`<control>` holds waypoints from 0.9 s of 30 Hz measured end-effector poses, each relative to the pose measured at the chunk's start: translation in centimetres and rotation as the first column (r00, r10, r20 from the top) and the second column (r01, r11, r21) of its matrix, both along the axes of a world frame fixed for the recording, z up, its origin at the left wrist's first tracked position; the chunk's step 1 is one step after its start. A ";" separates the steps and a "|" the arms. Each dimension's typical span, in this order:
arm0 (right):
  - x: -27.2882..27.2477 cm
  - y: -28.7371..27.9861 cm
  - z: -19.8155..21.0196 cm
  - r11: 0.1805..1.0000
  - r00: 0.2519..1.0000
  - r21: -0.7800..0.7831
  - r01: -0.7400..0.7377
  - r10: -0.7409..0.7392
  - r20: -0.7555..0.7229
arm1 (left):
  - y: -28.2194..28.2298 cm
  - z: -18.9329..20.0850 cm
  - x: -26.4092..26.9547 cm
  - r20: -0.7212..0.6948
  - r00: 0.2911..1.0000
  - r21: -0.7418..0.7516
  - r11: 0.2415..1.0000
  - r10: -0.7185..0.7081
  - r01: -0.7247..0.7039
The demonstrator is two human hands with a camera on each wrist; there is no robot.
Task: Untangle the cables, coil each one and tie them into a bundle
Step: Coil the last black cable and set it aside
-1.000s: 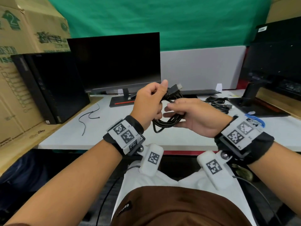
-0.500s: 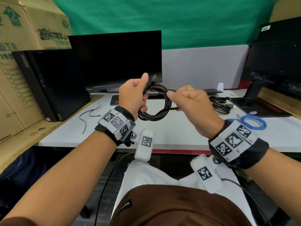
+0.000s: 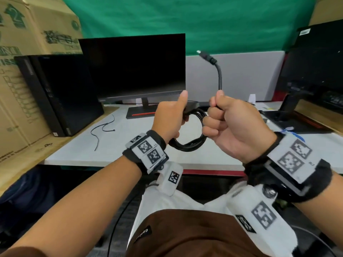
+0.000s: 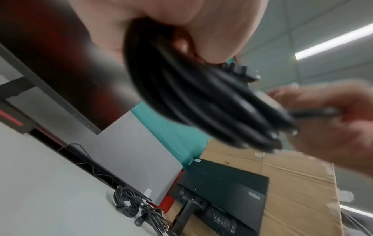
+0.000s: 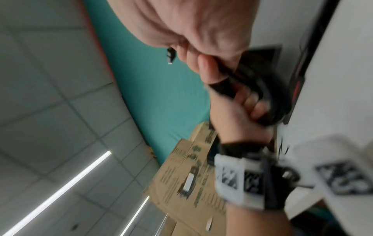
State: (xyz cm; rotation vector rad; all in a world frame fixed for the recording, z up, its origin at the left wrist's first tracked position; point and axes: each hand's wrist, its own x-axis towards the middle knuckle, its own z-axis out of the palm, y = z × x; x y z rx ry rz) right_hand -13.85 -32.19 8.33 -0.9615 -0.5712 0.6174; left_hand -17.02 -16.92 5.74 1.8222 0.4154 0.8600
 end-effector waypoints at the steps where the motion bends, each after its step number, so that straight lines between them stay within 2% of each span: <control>1: -0.2 -0.1 0.1 1.000 1.000 -0.006 -0.005 0.005 0.002 | -0.2 -0.1 0.0 0.014 1.000 0.056 0.998 -0.001 0.000; 4: 0.6 -0.2 0.5 0.996 0.995 -0.031 0.085 -0.083 0.047 | -0.2 0.0 -0.3 0.074 0.997 0.116 0.993 -0.017 0.008; 7: 3.0 -0.4 0.8 0.978 0.980 -0.109 0.178 -0.166 0.112 | -0.1 0.2 -1.1 0.057 0.986 0.089 0.985 -0.154 0.149; 10: 5.4 -0.8 0.3 0.933 0.941 -0.270 0.237 -0.152 0.301 | -0.1 0.6 -1.7 0.020 0.971 0.205 0.952 -0.238 0.229; 14: 7.0 -1.0 -0.7 0.841 0.846 -0.471 0.268 0.029 0.532 | -0.7 1.6 -2.4 0.038 0.955 0.278 0.921 -0.293 0.272; 17: 7.2 -1.1 -1.3 0.785 0.729 -0.510 0.351 0.112 0.675 | -1.6 2.0 -2.7 0.067 0.945 0.299 0.910 -0.321 0.288; 19: 6.9 -1.1 -1.4 0.797 0.621 -0.470 0.380 0.156 0.768 | -1.5 2.2 -2.4 0.102 0.946 0.238 0.931 -0.309 0.278; 21: 6.5 -1.2 -1.2 0.840 0.570 -0.426 0.335 0.180 0.802 | -1.0 2.2 -2.2 0.113 0.954 0.068 0.960 -0.278 0.271; 23: 6.0 -1.1 -1.1 0.885 0.618 -0.412 0.219 0.201 0.760 | -0.9 1.9 -2.2 0.080 0.959 -0.043 0.960 -0.272 0.275; 26: 5.2 -0.7 -1.3 0.930 0.783 -0.367 -0.008 0.234 0.576 | -1.3 1.3 -2.1 0.015 0.972 -0.110 0.966 -0.233 0.234; 27: 5.1 -0.6 -1.4 0.936 0.814 -0.345 -0.068 0.252 0.523 | -1.5 1.3 -2.0 0.007 0.977 -0.145 0.967 -0.212 0.211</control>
